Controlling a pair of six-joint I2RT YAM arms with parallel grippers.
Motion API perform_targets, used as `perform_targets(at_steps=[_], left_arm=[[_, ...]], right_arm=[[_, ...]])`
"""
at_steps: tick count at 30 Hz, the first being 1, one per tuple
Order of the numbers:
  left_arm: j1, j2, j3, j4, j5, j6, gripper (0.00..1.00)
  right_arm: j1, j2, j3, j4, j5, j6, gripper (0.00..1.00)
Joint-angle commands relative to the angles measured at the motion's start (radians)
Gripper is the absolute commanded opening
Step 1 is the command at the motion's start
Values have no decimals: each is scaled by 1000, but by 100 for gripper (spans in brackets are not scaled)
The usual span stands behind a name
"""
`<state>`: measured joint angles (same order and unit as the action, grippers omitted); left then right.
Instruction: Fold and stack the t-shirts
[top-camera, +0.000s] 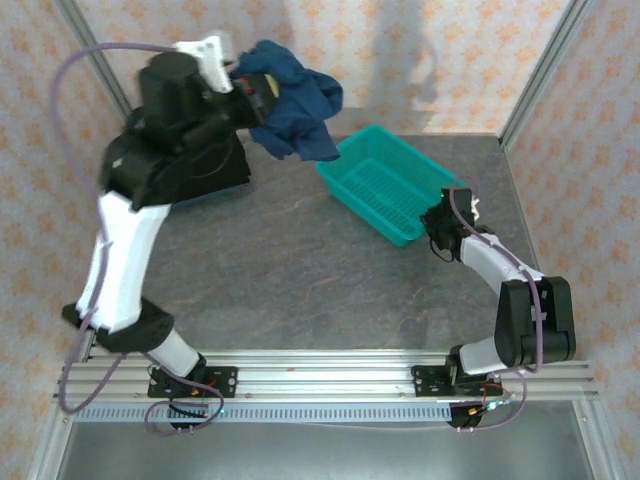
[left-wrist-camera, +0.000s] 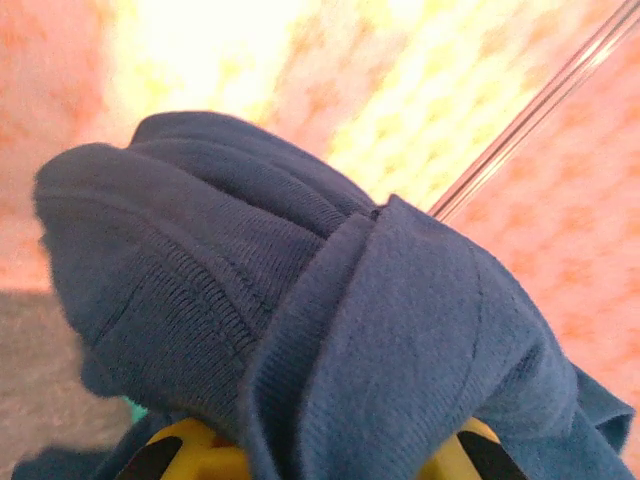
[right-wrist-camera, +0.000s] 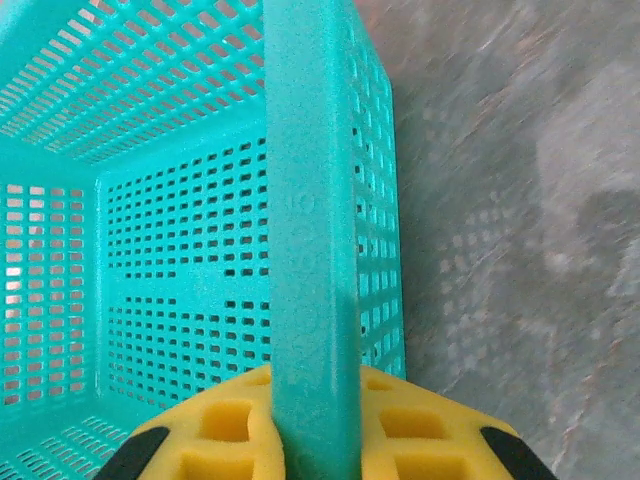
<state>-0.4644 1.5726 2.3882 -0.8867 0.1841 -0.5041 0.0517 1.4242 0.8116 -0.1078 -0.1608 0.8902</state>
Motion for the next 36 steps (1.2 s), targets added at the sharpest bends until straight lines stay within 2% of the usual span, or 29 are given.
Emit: perform_targets(at_steps=[1, 6, 11, 12, 13, 14, 16, 17, 19, 23, 24, 26, 27, 29, 31, 32, 36], left_arm=[[1, 60, -140, -73, 40, 2, 0], [-26, 31, -450, 91, 111, -24, 0], [-70, 133, -645, 239, 158, -60, 0], [-71, 164, -675, 268, 169, -70, 14], [-74, 198, -685, 293, 194, -72, 35], [-74, 223, -684, 295, 209, -75, 47], [-75, 260, -664, 271, 216, -89, 61], [-75, 260, -659, 261, 210, -85, 76], [-74, 235, -648, 212, 151, -63, 98], [-42, 177, -632, 86, 60, -36, 100], [-26, 151, -651, 73, 52, -39, 100], [5, 86, -718, 76, 41, -49, 100], [22, 45, -768, 87, 32, -54, 100], [54, -34, -865, 105, 24, -56, 100], [79, -109, -964, 121, 7, -50, 100], [89, -145, -1013, 121, -12, -51, 100], [139, -219, -1163, 105, -34, -81, 100]], right_arm=[[-56, 16, 5, -37, 172, 121, 0], [-134, 51, 15, 2, 280, 235, 0], [-200, 162, 107, 38, 284, 258, 0], [-209, 191, 133, 43, 282, 256, 0], [-220, 223, 161, 43, 277, 256, 0], [-226, 251, 186, 48, 266, 252, 0], [-239, 315, 254, 25, 243, 235, 0], [-241, 339, 279, 17, 240, 228, 0], [-245, 388, 315, 23, 225, 220, 0], [-251, 455, 364, 25, 206, 211, 3], [-251, 464, 369, 25, 205, 213, 8], [-255, 470, 374, 32, 179, 214, 28], [-256, 467, 372, 41, 156, 216, 41], [-257, 448, 361, 69, 88, 218, 58], [-254, 410, 345, 100, -3, 206, 68], [-251, 388, 333, 108, -49, 192, 82], [-240, 241, 271, 25, -162, 114, 95]])
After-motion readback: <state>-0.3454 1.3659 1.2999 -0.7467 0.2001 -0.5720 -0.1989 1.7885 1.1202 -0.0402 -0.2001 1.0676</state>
